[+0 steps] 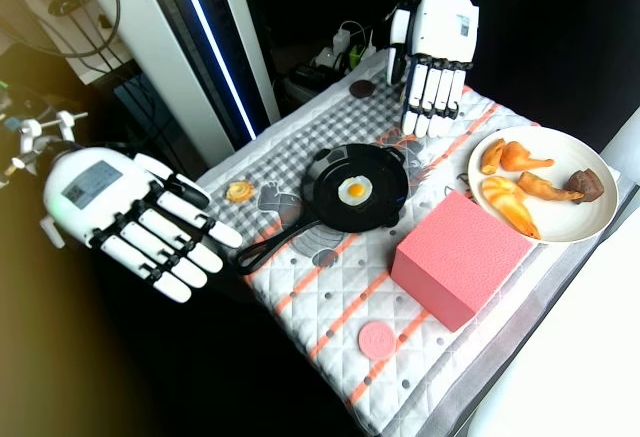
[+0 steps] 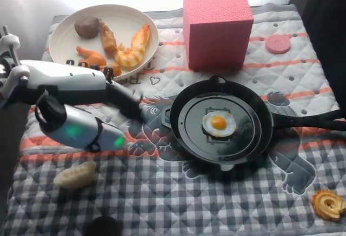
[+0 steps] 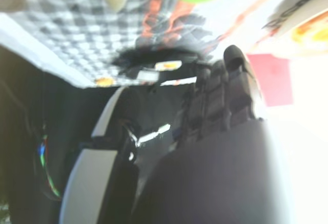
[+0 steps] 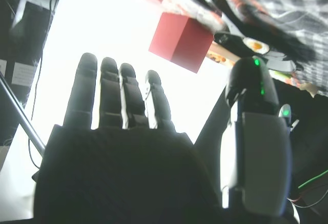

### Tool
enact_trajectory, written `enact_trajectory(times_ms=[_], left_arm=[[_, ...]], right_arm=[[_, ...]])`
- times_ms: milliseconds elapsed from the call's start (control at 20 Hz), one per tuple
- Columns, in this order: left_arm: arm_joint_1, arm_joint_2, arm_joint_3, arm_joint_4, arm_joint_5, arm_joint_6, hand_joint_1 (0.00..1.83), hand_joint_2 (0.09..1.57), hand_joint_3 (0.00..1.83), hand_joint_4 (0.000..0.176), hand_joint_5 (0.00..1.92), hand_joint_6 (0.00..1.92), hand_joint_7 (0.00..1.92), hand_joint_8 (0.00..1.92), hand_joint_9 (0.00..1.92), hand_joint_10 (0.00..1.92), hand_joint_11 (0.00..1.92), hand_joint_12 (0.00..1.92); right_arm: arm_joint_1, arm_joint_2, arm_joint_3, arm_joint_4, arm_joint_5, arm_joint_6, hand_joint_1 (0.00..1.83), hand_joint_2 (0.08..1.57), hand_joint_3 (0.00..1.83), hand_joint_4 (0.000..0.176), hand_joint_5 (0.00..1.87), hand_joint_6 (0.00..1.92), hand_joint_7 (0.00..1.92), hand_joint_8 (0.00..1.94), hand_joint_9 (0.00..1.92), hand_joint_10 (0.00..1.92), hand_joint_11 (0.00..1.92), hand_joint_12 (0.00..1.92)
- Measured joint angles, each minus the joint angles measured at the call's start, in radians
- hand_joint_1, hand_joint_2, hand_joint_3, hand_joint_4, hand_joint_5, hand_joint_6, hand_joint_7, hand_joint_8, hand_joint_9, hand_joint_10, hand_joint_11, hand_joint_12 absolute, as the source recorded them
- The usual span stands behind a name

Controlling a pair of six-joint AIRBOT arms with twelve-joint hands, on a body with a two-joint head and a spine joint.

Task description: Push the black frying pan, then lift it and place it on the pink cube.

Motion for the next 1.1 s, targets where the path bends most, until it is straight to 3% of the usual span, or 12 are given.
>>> enact_trajectory(times_ms=[100, 200, 300, 350, 400, 500, 700, 750, 850, 1000, 1050, 1100], left_arm=[[0.0, -0.013, 0.005, 0.023, 0.014, 0.0, 0.36, 1.3, 0.01, 0.0, 0.64, 0.03, 0.67, 0.0, 0.58, 0.07, 0.0, 1.29], [-0.004, -0.027, 0.006, 0.041, 0.027, 0.0, 0.37, 1.3, 0.0, 0.0, 0.65, 0.03, 0.68, 0.0, 0.61, 0.07, 0.0, 1.34], [-0.005, -0.04, 0.013, 0.057, 0.036, 0.0, 0.35, 1.31, 0.0, 0.0, 0.64, 0.01, 0.64, 0.0, 0.59, 0.05, 0.0, 1.33], [-0.005, -0.05, 0.018, 0.07, 0.042, 0.0, 0.37, 1.3, 0.0, 0.0, 0.64, 0.01, 0.64, 0.0, 0.6, 0.05, 0.0, 1.33], [-0.005, -0.06, 0.029, 0.073, 0.044, 0.0, 0.39, 1.3, 0.0, 0.0, 0.64, 0.01, 0.64, 0.0, 0.61, 0.05, 0.0, 1.35], [-0.005, -0.076, 0.038, 0.083, 0.062, 0.0, 0.42, 1.28, 0.0, 0.0, 0.66, 0.01, 0.66, 0.01, 0.62, 0.05, 0.0, 1.39], [-0.005, -0.112, 0.049, 0.12, 0.081, -0.001, 0.4, 1.28, 0.0, 0.002, 0.68, 0.02, 0.69, 0.01, 0.65, 0.06, 0.0, 1.47], [-0.002, -0.119, 0.05, 0.123, 0.085, 0.0, 0.34, 1.3, 0.01, 0.013, 0.66, 0.01, 0.66, 0.0, 0.63, 0.04, 0.0, 1.46], [0.006, -0.137, 0.063, 0.13, 0.084, 0.0, 0.37, 1.3, 0.0, 0.011, 0.66, 0.0, 0.63, 0.0, 0.59, 0.03, 0.0, 1.38], [0.006, -0.155, 0.073, 0.123, 0.086, 0.0, 0.37, 1.31, 0.0, 0.012, 0.64, 0.01, 0.6, 0.0, 0.56, 0.01, 0.0, 1.33], [0.006, -0.159, 0.073, 0.122, 0.085, 0.001, 0.34, 1.31, 0.0, 0.015, 0.63, 0.0, 0.59, 0.0, 0.54, 0.0, 0.0, 1.29], [0.004, -0.165, 0.073, 0.121, 0.085, 0.009, 0.28, 1.32, 0.01, 0.027, 0.61, 0.0, 0.59, 0.0, 0.54, 0.01, 0.0, 1.29]], right_arm=[[0.0, 0.0, 0.0, 0.003, 0.0, 0.003, 0.42, 1.26, 0.0, 0.035, 0.0, 0.0, 0.0, 0.0, 0.0, 0.0, 0.0, 0.15], [0.0, -0.006, 0.0, 0.003, 0.003, 0.003, 0.41, 1.25, 0.0, 0.031, 0.0, 0.0, 0.0, 0.0, 0.0, 0.0, 0.0, 0.03], [-0.002, -0.01, 0.0, 0.008, 0.003, 0.005, 0.4, 1.25, 0.0, 0.011, 0.0, 0.0, 0.0, 0.0, 0.0, 0.0, 0.0, 0.03], [-0.002, -0.011, 0.0, 0.008, 0.004, 0.006, 0.38, 1.25, 0.0, 0.011, 0.0, 0.0, 0.0, 0.0, 0.0, 0.0, 0.0, 0.04], [-0.002, -0.011, 0.0, 0.008, 0.005, 0.006, 0.38, 1.25, 0.0, 0.022, 0.0, 0.0, 0.0, 0.0, 0.0, 0.0, 0.0, 0.04], [-0.002, -0.011, 0.0, 0.008, 0.009, 0.008, 0.38, 1.26, 0.0, 0.015, 0.0, 0.0, 0.0, 0.0, 0.0, 0.0, 0.0, 0.09], [-0.01, -0.011, 0.0, 0.009, 0.02, 0.014, 0.37, 1.25, 0.0, 0.02, 0.0, 0.0, 0.0, 0.0, 0.0, 0.0, 0.0, 0.19], [-0.01, -0.012, 0.0, 0.009, 0.021, 0.018, 0.37, 1.25, 0.0, 0.016, 0.0, 0.0, 0.0, 0.0, 0.0, 0.0, 0.0, 0.19], [-0.01, -0.013, 0.0, 0.009, 0.023, 0.024, 0.36, 1.24, 0.0, 0.03, 0.0, 0.0, 0.0, 0.0, 0.0, 0.0, 0.0, 0.23], [-0.013, -0.015, 0.002, 0.01, 0.03, 0.03, 0.36, 1.25, 0.0, 0.028, 0.0, 0.0, 0.0, 0.0, 0.0, 0.0, 0.0, 0.34], [-0.013, -0.015, 0.002, 0.011, 0.03, 0.031, 0.36, 1.25, 0.0, 0.022, 0.0, 0.0, 0.0, 0.0, 0.0, 0.0, 0.0, 0.28], [-0.014, -0.016, 0.002, 0.011, 0.03, 0.031, 0.34, 1.25, 0.0, 0.021, 0.0, 0.0, 0.0, 0.0, 0.0, 0.0, 0.0, 0.27]])
